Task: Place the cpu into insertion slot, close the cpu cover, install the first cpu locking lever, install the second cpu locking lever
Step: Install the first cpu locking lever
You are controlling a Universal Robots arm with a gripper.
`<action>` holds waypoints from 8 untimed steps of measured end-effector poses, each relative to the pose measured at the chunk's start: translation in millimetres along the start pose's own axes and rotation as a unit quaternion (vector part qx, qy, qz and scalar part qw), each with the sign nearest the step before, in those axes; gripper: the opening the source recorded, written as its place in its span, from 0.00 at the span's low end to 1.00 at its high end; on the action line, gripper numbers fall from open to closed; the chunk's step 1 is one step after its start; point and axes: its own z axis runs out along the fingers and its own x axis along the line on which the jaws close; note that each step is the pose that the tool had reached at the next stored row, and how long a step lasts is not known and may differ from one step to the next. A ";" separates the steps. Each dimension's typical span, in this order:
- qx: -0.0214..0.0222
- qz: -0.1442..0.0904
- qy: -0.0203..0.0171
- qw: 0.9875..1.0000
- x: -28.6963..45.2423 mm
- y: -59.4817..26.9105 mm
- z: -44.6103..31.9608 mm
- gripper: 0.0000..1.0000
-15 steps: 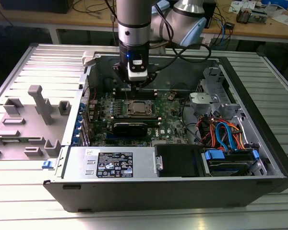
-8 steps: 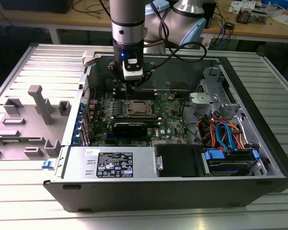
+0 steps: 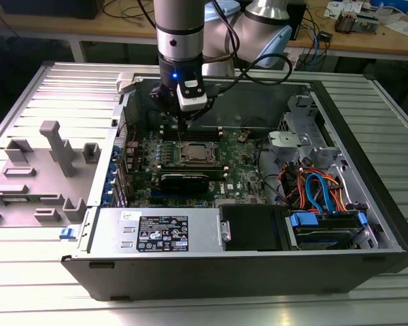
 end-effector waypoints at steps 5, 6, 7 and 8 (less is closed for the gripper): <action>0.000 0.000 0.000 1.000 0.0 0.0 0.0 0.11; 0.000 0.000 0.000 1.000 0.0 0.0 0.1 0.11; 0.000 0.000 0.000 1.000 0.0 0.0 0.1 0.11; 0.000 0.000 0.000 1.000 0.0 0.0 0.1 0.11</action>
